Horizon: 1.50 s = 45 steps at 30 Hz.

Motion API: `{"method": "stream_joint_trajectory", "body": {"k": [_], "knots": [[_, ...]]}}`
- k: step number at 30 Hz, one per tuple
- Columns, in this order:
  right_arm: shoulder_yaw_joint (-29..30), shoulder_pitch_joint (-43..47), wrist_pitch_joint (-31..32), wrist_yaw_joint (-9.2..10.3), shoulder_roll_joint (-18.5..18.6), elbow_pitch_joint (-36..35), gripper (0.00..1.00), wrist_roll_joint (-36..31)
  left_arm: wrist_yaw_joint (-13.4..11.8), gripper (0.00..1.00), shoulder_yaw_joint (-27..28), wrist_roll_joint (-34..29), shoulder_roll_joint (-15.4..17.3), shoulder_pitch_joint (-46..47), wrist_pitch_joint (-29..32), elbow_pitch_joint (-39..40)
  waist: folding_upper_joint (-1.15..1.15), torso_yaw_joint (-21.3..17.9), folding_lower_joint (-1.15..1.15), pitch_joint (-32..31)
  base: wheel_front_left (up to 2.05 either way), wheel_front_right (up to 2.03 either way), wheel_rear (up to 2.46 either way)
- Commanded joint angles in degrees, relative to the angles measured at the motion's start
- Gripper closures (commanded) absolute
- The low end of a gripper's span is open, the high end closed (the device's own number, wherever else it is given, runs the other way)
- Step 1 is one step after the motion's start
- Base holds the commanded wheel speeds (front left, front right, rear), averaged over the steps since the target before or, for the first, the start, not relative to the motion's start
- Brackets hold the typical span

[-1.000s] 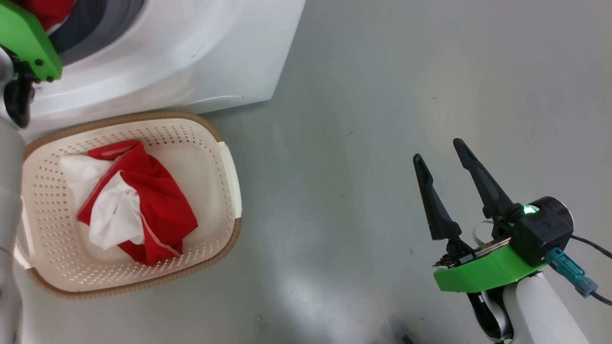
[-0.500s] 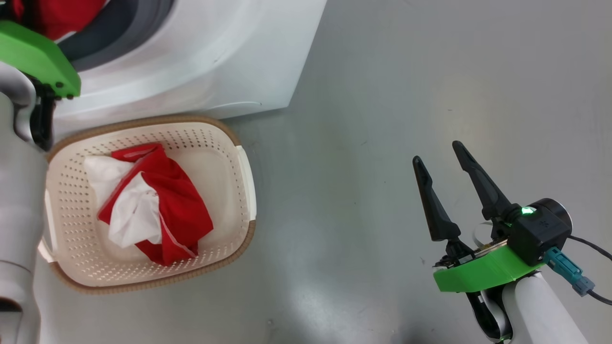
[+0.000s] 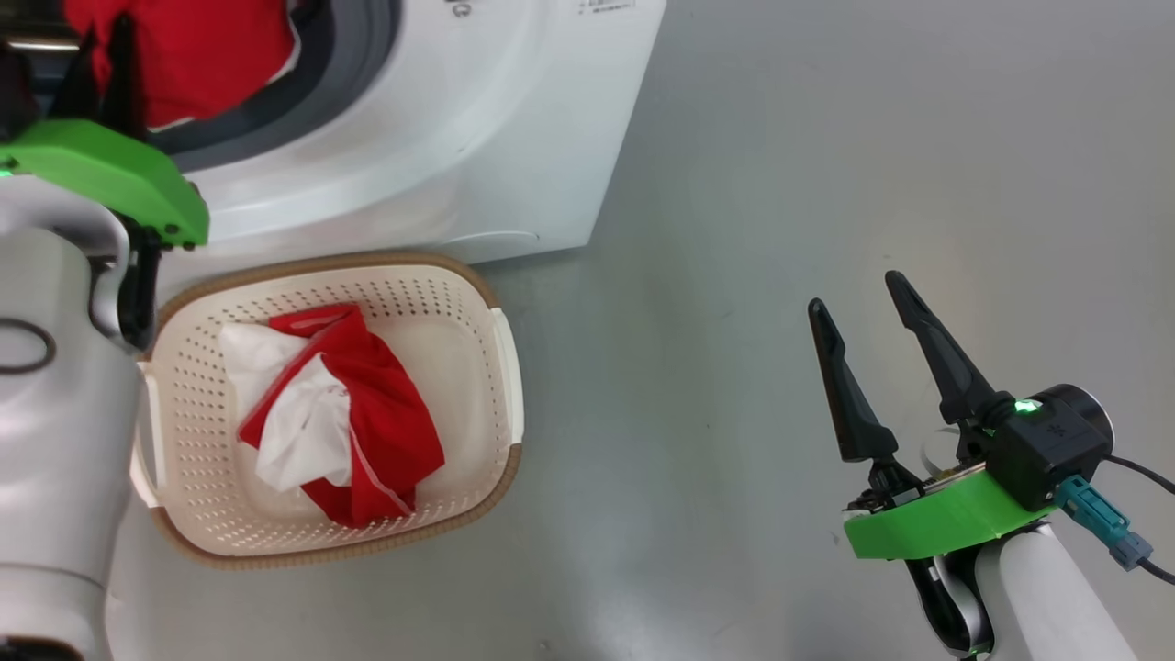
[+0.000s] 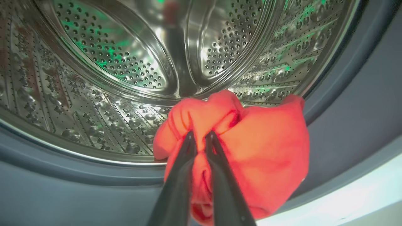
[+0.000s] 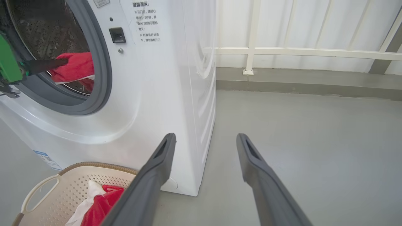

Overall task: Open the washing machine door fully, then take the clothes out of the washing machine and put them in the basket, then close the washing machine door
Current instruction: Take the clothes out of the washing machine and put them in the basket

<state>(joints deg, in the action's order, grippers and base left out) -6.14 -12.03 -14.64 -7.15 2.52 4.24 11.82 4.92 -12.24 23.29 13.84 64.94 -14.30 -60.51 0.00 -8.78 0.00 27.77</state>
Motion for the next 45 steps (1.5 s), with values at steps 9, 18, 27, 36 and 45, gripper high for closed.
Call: {"method": "stream_joint_trajectory", "body": {"k": [9,18,27,36,45], "knots": [[0.0,2.0,-0.4,-0.34,0.4,-1.7,0.00,-0.3,-3.1,1.00,3.3,-0.3,2.9,-9.7,-0.7,13.3,0.00,1.3,0.00,-2.9,0.00,0.00,0.00],[1.5,3.1,-0.4,-0.34,0.4,-2.0,0.00,-0.2,-5.0,1.00,4.4,-0.3,2.5,-19.0,-0.7,23.9,0.00,2.5,0.00,-5.7,0.00,0.00,0.00],[2.4,4.1,-0.4,-0.34,0.4,-2.2,0.00,-0.2,-7.0,1.00,4.2,0.3,2.4,-27.6,0.6,33.1,0.00,4.0,0.00,-8.1,0.00,0.00,0.00],[3.3,5.3,-0.4,-0.34,0.4,-2.0,0.00,-0.3,-10.2,1.00,4.3,0.5,2.6,-36.6,2.3,42.9,0.00,5.0,0.00,-11.2,0.00,0.00,0.00],[3.8,6.3,-0.4,-0.34,0.4,-2.1,0.00,0.0,-12.9,1.00,4.2,0.7,2.1,-42.6,3.8,52.2,0.00,5.9,0.00,-12.7,0.00,0.00,0.00]]}}
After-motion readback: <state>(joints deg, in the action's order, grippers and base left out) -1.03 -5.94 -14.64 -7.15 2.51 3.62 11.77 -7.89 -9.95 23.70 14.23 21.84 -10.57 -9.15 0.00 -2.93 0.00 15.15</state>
